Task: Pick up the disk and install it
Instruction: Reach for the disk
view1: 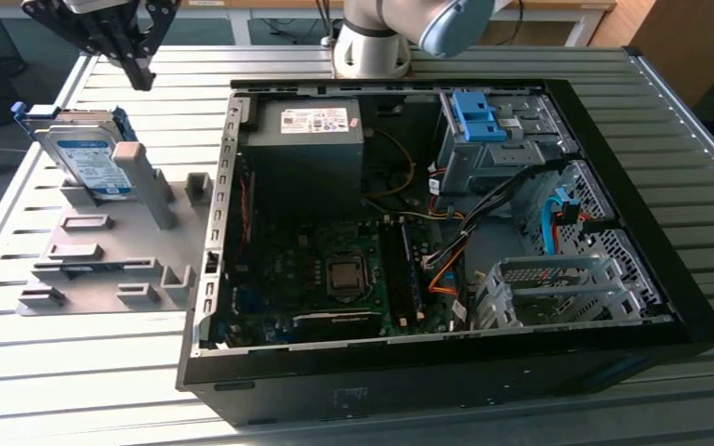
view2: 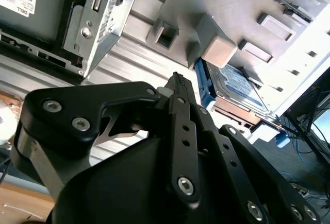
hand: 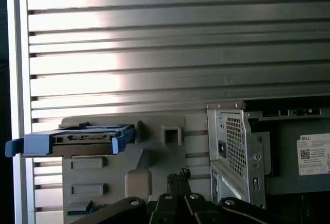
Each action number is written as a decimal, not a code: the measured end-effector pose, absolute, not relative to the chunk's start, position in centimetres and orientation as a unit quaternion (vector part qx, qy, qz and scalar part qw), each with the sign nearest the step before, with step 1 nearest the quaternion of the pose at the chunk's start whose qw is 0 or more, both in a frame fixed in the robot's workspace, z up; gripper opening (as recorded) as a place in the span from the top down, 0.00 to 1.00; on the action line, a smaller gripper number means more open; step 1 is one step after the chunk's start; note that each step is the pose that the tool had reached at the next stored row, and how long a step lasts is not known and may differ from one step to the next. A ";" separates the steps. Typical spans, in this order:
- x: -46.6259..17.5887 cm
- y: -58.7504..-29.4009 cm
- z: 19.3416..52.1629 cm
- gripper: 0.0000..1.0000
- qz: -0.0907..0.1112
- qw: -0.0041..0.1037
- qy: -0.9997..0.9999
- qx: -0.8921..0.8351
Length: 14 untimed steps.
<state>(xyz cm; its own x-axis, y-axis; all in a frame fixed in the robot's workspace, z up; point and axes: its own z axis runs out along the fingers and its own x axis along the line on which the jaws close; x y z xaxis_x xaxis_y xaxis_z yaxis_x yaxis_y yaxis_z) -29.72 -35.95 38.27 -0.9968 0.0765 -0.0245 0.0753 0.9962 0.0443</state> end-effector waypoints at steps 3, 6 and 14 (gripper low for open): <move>-30.5 -35.7 38.2 0.89 0.022 0.013 0.999 0.038; -31.1 -35.6 38.2 0.89 0.022 0.013 0.999 0.038; -31.2 -35.6 38.2 0.89 0.022 0.013 0.999 0.038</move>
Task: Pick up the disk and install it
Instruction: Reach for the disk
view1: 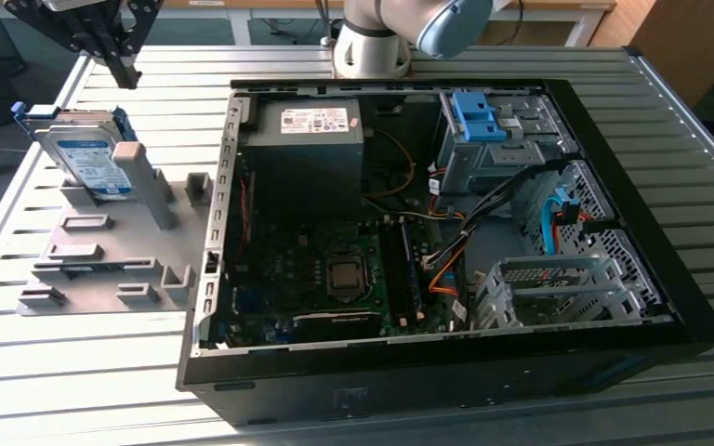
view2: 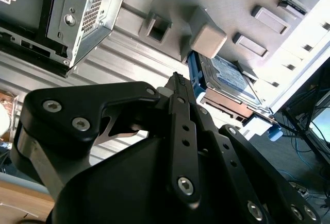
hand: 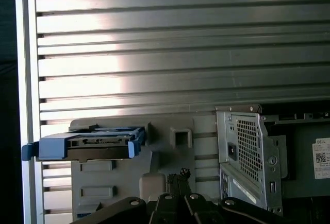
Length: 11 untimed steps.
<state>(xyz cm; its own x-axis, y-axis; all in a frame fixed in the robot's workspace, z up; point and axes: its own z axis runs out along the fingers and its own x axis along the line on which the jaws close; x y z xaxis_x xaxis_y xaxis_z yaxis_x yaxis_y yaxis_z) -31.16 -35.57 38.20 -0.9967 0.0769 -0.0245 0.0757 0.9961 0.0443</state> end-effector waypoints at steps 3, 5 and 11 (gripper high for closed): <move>-31.2 -35.6 38.2 0.89 0.022 0.013 0.999 0.038; -31.2 -35.6 38.2 0.89 0.022 0.013 0.999 0.038; -31.8 -35.6 38.2 0.89 0.022 0.013 0.999 0.038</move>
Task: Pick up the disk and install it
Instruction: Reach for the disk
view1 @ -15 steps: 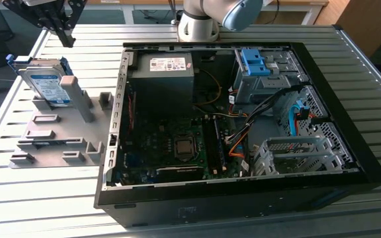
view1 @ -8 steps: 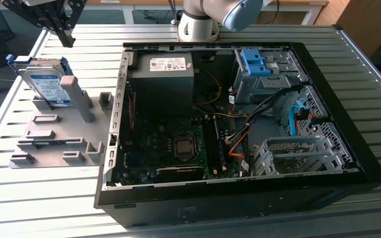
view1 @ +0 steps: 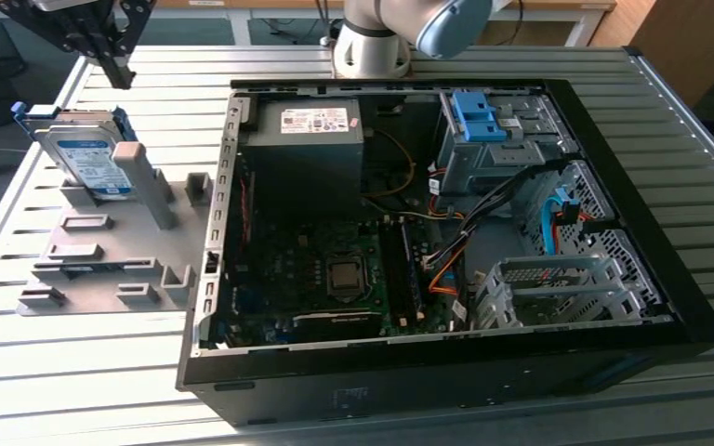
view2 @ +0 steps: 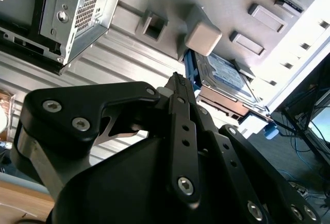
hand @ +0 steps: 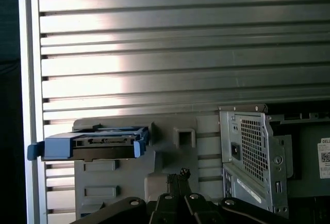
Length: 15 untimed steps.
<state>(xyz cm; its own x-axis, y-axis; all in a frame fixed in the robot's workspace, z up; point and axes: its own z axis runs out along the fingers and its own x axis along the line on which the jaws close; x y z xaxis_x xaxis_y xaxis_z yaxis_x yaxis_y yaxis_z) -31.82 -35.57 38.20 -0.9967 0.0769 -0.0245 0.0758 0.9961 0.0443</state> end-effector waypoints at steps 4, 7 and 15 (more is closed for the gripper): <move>-32.4 -35.6 38.2 0.89 0.022 0.013 0.999 0.038; -32.4 -35.6 38.2 0.89 0.022 0.013 0.999 0.038; -32.5 -35.6 38.2 0.89 0.022 0.013 0.999 0.038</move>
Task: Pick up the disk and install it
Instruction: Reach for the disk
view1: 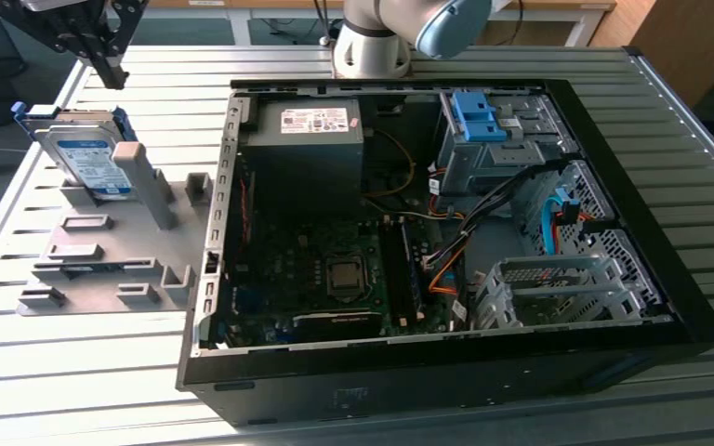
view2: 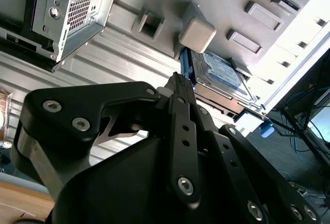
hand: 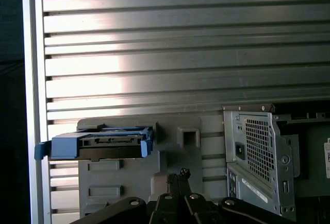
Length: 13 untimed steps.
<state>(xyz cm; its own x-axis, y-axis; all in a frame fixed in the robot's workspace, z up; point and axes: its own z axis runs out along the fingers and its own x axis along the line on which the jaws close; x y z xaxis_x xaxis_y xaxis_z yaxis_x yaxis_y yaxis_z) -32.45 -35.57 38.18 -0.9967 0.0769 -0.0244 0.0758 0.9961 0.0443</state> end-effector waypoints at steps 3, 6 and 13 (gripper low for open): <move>-32.5 -35.6 38.2 0.89 0.022 0.013 0.999 0.038; -32.9 -35.6 38.2 0.89 0.022 0.013 0.999 0.038; -35.7 -35.5 38.2 0.89 0.022 0.012 0.999 0.038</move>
